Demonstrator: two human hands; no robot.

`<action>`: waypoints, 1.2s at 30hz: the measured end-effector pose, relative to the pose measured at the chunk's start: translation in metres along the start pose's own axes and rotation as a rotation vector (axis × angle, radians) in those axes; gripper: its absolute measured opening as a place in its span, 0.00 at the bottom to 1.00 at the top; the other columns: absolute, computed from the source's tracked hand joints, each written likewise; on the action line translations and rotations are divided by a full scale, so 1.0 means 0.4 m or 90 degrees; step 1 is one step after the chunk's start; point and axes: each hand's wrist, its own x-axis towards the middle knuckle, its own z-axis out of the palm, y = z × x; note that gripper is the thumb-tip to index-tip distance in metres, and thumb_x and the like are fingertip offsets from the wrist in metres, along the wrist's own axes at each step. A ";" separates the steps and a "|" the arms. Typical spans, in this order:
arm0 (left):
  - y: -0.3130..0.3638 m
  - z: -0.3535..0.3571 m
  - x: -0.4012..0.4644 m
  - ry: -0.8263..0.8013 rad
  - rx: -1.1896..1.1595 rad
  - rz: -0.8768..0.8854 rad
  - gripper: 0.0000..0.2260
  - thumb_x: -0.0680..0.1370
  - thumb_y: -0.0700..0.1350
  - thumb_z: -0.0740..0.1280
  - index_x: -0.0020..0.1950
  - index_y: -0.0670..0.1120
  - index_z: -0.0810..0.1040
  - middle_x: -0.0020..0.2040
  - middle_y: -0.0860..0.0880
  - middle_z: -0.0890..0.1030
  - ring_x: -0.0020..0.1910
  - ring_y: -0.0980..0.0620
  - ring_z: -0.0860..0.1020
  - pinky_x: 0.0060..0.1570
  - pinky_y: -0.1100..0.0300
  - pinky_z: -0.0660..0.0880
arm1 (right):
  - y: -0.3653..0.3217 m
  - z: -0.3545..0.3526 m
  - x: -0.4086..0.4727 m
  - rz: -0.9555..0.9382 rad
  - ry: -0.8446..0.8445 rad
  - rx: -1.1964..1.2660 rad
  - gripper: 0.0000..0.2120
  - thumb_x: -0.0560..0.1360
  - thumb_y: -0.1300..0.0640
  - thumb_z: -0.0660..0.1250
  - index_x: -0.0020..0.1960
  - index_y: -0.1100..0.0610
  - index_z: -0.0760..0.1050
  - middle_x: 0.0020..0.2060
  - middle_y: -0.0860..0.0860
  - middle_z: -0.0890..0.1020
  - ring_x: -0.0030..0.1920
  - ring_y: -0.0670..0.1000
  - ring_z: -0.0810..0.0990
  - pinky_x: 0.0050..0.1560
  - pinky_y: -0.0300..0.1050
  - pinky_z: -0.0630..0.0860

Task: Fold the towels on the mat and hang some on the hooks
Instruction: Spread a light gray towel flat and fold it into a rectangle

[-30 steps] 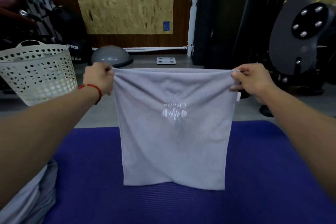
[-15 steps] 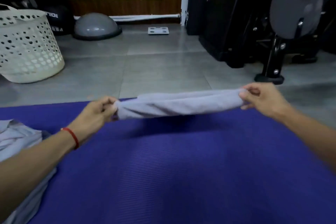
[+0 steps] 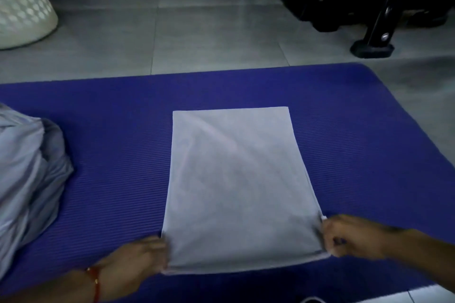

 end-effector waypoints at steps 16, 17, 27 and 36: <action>-0.285 -0.388 0.503 0.311 -0.373 -0.720 0.17 0.80 0.41 0.68 0.68 0.41 0.74 0.61 0.41 0.77 0.60 0.42 0.77 0.55 0.48 0.78 | 0.163 -0.450 0.439 0.324 0.418 0.260 0.19 0.82 0.49 0.63 0.67 0.61 0.70 0.61 0.58 0.76 0.59 0.60 0.77 0.55 0.50 0.75; -0.294 -0.393 0.523 0.343 -0.437 -0.735 0.12 0.80 0.41 0.68 0.63 0.41 0.76 0.60 0.41 0.77 0.58 0.42 0.77 0.54 0.48 0.79 | 0.173 -0.463 0.475 0.341 0.439 0.290 0.19 0.81 0.49 0.63 0.65 0.62 0.70 0.59 0.59 0.75 0.58 0.61 0.77 0.51 0.49 0.73; -0.376 -0.456 0.586 0.470 -0.547 -0.693 0.11 0.77 0.49 0.74 0.55 0.44 0.85 0.52 0.48 0.86 0.54 0.49 0.83 0.54 0.52 0.78 | 0.195 -0.497 0.602 0.352 0.677 0.545 0.16 0.80 0.51 0.64 0.48 0.65 0.79 0.49 0.61 0.83 0.50 0.59 0.81 0.51 0.54 0.79; -0.395 -0.426 0.570 0.636 -0.554 -0.609 0.03 0.76 0.38 0.75 0.46 0.40 0.83 0.48 0.44 0.85 0.47 0.48 0.85 0.48 0.59 0.83 | 0.247 -0.536 0.539 0.259 0.697 0.630 0.13 0.76 0.57 0.76 0.59 0.59 0.82 0.52 0.51 0.82 0.54 0.48 0.80 0.57 0.39 0.74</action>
